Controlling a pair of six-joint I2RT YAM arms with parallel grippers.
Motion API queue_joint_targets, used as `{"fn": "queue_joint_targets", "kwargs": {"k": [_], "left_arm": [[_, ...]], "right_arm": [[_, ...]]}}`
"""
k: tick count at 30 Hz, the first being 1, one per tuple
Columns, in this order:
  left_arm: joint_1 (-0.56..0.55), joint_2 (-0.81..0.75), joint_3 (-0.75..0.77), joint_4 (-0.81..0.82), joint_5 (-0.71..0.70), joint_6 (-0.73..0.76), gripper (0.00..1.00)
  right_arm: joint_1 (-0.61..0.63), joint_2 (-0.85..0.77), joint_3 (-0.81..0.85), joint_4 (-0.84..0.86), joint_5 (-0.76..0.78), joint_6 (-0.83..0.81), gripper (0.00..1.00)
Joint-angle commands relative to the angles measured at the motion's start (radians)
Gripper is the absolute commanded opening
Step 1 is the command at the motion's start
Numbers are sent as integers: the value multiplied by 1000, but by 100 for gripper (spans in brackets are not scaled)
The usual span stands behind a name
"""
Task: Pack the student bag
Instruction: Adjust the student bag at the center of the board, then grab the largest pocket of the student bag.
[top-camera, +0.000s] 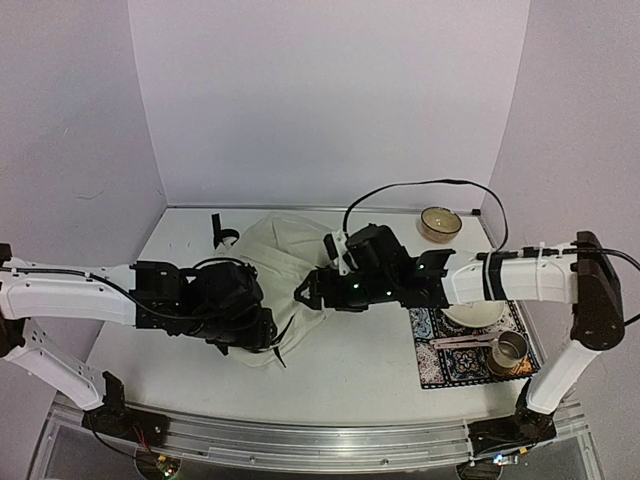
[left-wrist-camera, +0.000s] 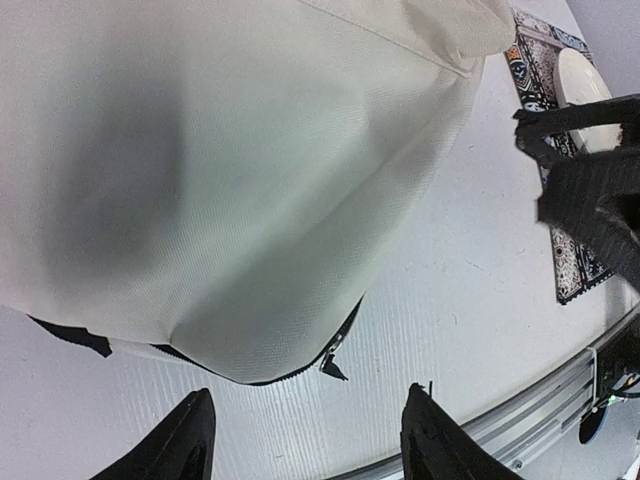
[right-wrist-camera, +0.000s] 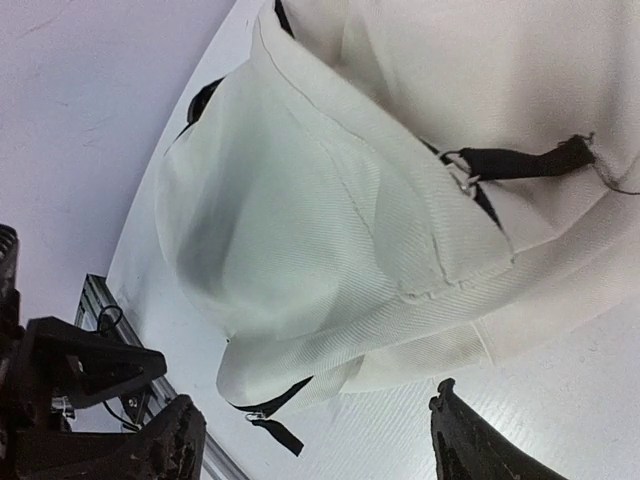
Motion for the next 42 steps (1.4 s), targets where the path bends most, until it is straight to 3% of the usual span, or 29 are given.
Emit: {"fn": "queue_joint_targets", "kwargs": {"k": [1,14,25,29,35,42], "left_arm": [[-52,23,-17,30,-66,-131,61],[-73,231,-42,198,-43,-157,49],[-73,273,-53,239,-60,-177,41],[-73,303,-38,260,-73,-162,33],[-73,279,-42,259,-67,-145,2],[-82,178,-8,237,27,-51,0]], "right_arm": [[-2,-48,-46,-26,54,18,80],[-1,-11,-101,118,-37,142,82],[-2,22,-118,179,-69,185,82],[-1,33,-124,207,-77,210,82],[0,77,-122,276,-105,271,81],[0,146,-101,323,-97,325,76]]}}
